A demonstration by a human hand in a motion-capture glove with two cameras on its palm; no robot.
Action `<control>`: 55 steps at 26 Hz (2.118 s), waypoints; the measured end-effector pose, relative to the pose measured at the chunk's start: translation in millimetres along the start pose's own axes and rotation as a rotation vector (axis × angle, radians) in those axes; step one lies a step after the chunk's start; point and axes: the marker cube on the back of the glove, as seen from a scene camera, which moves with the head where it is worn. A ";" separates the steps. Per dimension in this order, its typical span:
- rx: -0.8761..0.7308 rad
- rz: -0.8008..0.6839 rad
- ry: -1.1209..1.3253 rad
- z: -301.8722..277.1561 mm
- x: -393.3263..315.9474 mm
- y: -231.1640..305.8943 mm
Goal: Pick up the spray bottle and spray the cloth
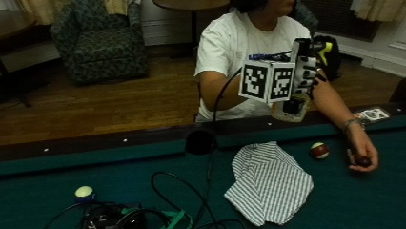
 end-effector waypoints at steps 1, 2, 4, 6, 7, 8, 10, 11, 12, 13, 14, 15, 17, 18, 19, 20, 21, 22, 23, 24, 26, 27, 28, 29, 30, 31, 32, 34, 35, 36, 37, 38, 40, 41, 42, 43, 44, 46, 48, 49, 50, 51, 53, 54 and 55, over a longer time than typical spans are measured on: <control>-0.003 -0.002 -0.012 5.6 3.2 -2.1; -0.006 -0.003 -0.023 11.1 6.8 -4.2; -0.006 0.001 -0.042 21.2 15.3 -8.2; 0.000 0.006 -0.055 30.4 24.6 -12.4; 0.005 0.008 -0.059 34.9 29.4 -14.6; 0.012 0.010 -0.062 39.6 34.3 -16.9; 0.030 0.013 -0.067 49.5 44.3 -22.3; 0.041 0.015 -0.069 54.7 49.3 -25.4; 0.053 0.016 -0.071 59.8 54.0 -28.6; 0.063 0.017 -0.075 64.6 58.4 -31.8; 0.071 0.015 -0.079 69.3 62.5 -35.0; 0.077 0.011 -0.083 73.8 66.2 -38.1; 0.089 0.004 -0.084 82.9 73.5 -44.6; 0.095 0.001 -0.080 87.7 77.5 -48.0; 0.103 0.000 -0.072 92.9 81.9 -51.4; 0.111 0.000 -0.062 98.6 87.1 -54.9; 0.120 0.002 -0.050 105.0 93.1 -58.3; 0.129 0.004 -0.039 111.9 100.0 -61.6; 0.137 0.008 -0.030 119.1 107.7 -64.6; 0.144 0.014 -0.024 126.6 115.9 -67.3; 0.156 0.025 -0.019 141.1 132.6 -71.4; 0.161 0.030 -0.016 148.1 140.7 -73.1; 0.166 0.033 -0.012 154.8 148.3 -74.4; 0.168 0.036 -0.004 161.3 155.5 -75.6; 0.168 0.038 0.006 167.7 162.2 -76.6; 0.166 0.040 0.017 173.8 168.4 -77.5; 0.164 0.042 0.026 179.3 173.9 -78.4; 0.163 0.043 0.038 187.7 182.9 -80.4; 0.164 0.042 0.041 190.8 186.8 -81.5; 0.167 0.041 0.042 193.5 190.5 -82.7; 0.170 0.040 0.044 196.1 194.1 -84.0; 0.174 0.039 0.044 198.6 197.5 -85.5; 0.179 0.039 0.047 202.4 202.7 -89.6; 0.181 0.040 0.048 203.6 204.5 -92.5; 0.184 0.041 0.050 204.4 205.9 -95.9; 0.187 0.043 0.051 204.9 207.1 -99.7; 0.191 0.044 0.051 205.3 208.2 -103.7; 0.201 0.045 0.052 206.5 210.4 -111.8; 0.205 0.045 0.052 208.2 212.8 -119.0; 0.203 0.047 0.051 208.9 214.1 -121.8; 0.198 0.050 0.049 209.5 215.5 -123.9; 0.192 0.055 0.045 210.1 216.8 -125.3; 0.175 0.066 0.036 210.8 218.9 -126.5; 0.163 0.073 0.030 211.0 219.5 -126.5; 0.147 0.082 0.023 211.1 219.9 -126.2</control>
